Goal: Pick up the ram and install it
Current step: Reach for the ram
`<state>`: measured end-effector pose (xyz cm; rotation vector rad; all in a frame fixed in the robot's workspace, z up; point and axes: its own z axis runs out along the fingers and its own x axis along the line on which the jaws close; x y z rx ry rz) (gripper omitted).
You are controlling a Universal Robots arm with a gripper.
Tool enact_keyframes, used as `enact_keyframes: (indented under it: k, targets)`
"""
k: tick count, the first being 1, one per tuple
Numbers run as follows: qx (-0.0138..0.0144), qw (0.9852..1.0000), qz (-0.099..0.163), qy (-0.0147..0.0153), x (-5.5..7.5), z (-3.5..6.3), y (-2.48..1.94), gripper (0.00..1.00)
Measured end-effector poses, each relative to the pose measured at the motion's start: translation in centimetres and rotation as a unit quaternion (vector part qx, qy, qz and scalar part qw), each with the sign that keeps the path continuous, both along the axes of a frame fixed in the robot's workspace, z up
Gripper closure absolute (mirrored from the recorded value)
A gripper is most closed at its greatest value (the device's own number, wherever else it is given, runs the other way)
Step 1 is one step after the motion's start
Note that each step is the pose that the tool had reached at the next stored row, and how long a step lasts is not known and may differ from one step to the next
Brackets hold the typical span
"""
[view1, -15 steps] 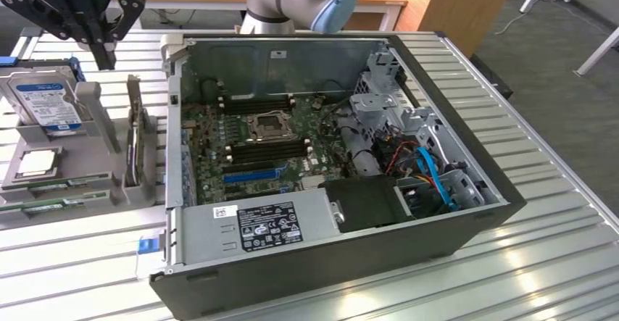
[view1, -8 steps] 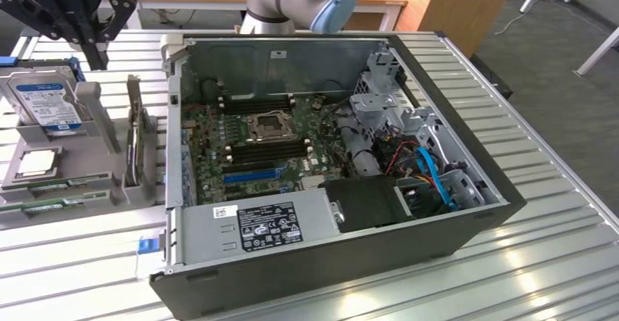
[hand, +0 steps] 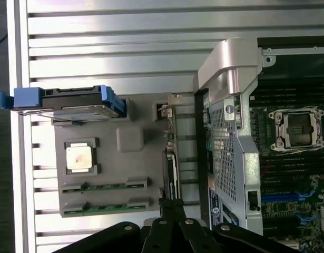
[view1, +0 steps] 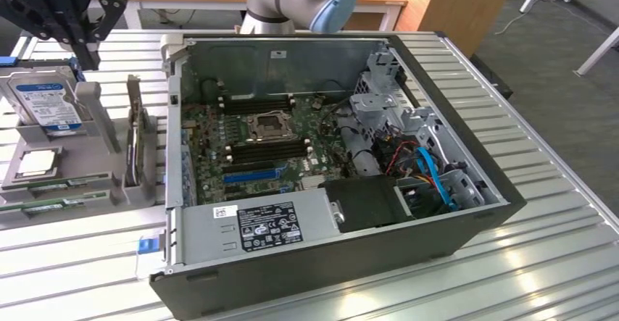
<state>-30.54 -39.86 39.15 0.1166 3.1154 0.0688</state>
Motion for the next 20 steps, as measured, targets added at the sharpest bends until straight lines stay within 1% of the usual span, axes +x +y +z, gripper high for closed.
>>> enact_keyframes:
  k: [20]
  targets:
    - [0.0, 1.0, 0.0, -0.0001, -2.4, -0.02, 0.0, 0.9]
